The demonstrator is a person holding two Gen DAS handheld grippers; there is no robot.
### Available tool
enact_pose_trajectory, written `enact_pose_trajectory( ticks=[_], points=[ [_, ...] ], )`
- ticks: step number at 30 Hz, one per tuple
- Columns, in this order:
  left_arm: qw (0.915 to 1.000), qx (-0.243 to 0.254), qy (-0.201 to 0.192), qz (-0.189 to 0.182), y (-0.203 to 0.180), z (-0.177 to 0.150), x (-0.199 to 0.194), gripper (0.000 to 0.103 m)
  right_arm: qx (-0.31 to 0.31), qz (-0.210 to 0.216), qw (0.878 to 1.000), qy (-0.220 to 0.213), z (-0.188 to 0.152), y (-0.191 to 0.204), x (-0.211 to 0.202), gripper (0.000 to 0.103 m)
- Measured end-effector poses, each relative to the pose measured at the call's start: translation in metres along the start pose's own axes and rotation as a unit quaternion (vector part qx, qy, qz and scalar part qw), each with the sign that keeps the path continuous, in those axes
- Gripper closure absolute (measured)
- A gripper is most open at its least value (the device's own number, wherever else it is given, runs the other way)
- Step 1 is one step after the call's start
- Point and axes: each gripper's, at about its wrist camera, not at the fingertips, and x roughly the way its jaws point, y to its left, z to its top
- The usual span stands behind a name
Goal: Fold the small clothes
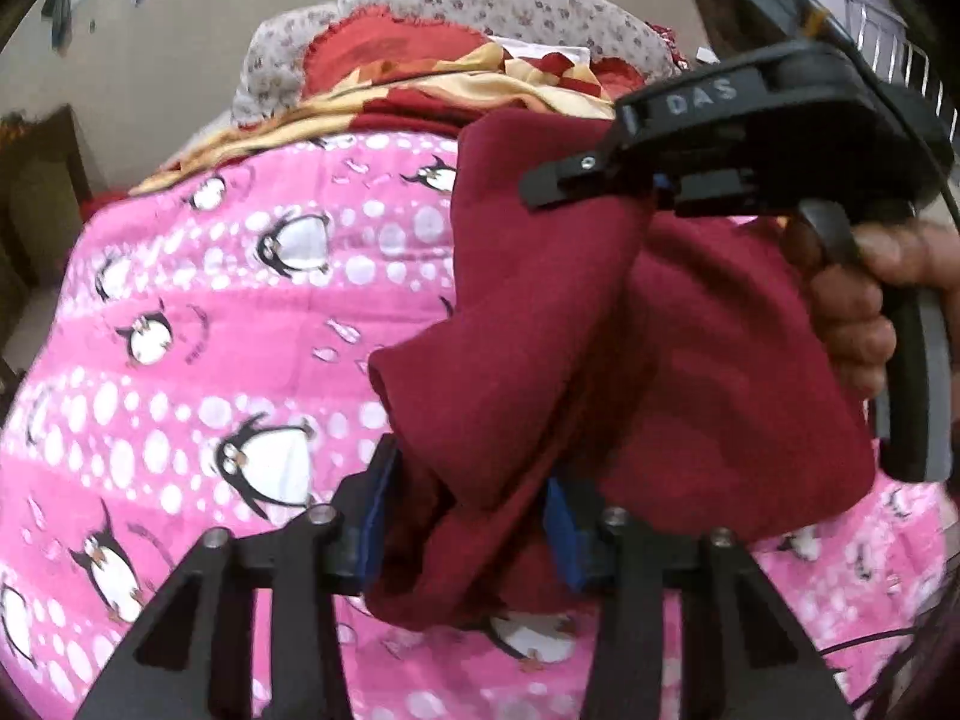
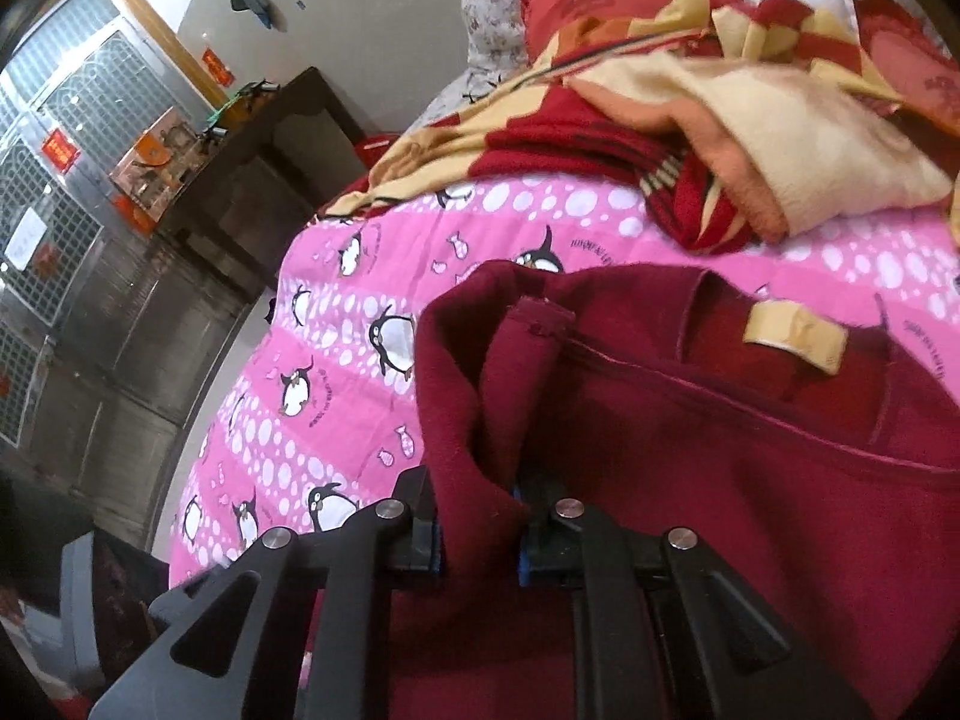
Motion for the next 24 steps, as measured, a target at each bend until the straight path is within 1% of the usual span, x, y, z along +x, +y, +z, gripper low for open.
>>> enact_pose_trajectory(
  ticks=[1, 7, 10, 15, 20, 24],
  points=[
    [1.0, -0.001, 0.001, 0.001, -0.001, 0.001, -0.001, 0.061, -0.002, -0.001, 1.0, -0.001, -0.001, 0.0, -0.004, 0.072],
    [0.9997, 0.004, 0.014, 0.019, -0.014, 0.007, -0.012, 0.065, -0.003, -0.011, 1.0, -0.01, -0.005, -0.002, -0.017, 0.072],
    [0.9997, 0.004, 0.015, 0.019, -0.019, 0.007, -0.018, 0.067, -0.001, -0.015, 1.0, -0.013, -0.005, -0.003, -0.021, 0.072],
    [0.9998, -0.009, 0.018, 0.005, -0.021, 0.009, -0.026, 0.069, -0.006, -0.022, 1.0, -0.021, -0.007, 0.001, -0.034, 0.072],
    [0.9999, -0.006, 0.012, -0.008, -0.034, 0.011, -0.042, 0.073, -0.015, -0.029, 0.999, -0.033, -0.011, 0.004, -0.053, 0.073],
    [0.9991, -0.004, 0.006, -0.042, -0.056, 0.018, -0.055, 0.074, -0.028, -0.043, 0.997, -0.048, -0.011, 0.002, -0.077, 0.073]
  ],
)
